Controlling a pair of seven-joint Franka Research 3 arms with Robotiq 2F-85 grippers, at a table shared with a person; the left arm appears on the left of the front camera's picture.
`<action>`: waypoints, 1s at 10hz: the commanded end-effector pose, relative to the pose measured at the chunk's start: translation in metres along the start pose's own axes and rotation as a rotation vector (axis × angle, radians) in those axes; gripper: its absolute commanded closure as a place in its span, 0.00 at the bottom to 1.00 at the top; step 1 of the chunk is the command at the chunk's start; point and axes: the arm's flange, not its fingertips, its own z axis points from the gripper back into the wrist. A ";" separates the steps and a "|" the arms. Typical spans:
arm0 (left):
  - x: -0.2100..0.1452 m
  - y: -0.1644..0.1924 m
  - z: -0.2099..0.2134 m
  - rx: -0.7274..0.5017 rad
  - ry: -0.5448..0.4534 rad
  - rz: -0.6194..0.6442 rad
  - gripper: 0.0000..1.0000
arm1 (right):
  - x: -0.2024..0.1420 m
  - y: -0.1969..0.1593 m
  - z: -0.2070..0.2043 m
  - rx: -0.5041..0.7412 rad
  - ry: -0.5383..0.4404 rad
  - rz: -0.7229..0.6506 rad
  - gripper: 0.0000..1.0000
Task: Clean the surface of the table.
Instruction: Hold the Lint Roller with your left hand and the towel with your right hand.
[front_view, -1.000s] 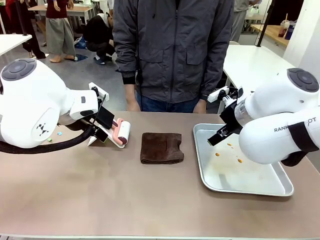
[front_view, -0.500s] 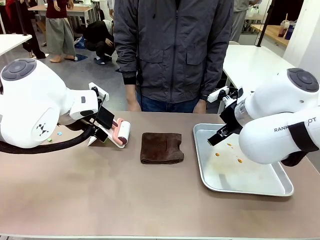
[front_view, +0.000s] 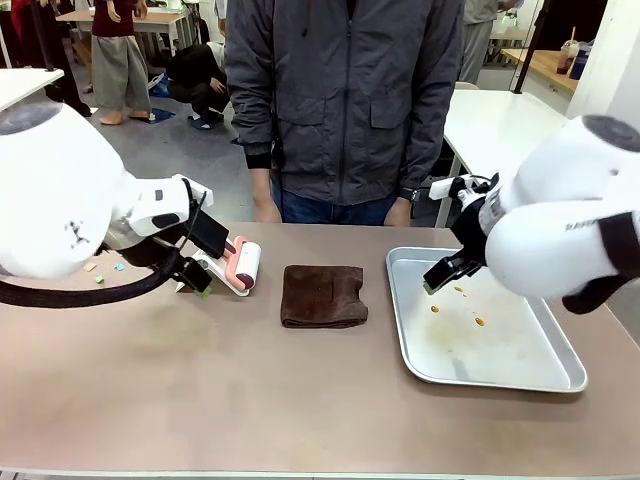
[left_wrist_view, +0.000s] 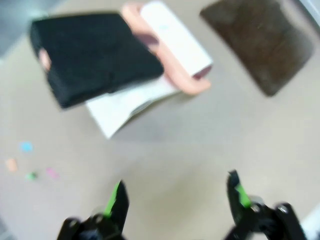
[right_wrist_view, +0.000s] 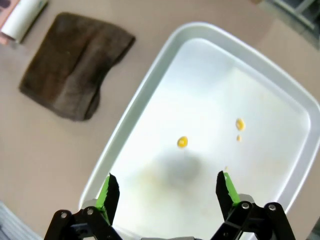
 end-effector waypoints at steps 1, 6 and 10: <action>-0.002 0.017 0.035 -0.070 0.060 0.098 0.00 | -0.001 -0.010 0.037 0.075 0.041 -0.126 0.00; -0.045 0.117 0.107 -0.412 -0.067 0.602 0.00 | -0.057 -0.097 0.104 0.752 -0.057 -0.375 0.00; -0.141 0.236 0.132 -0.886 -0.329 0.709 0.00 | -0.114 -0.173 0.121 0.905 -0.264 -0.602 0.00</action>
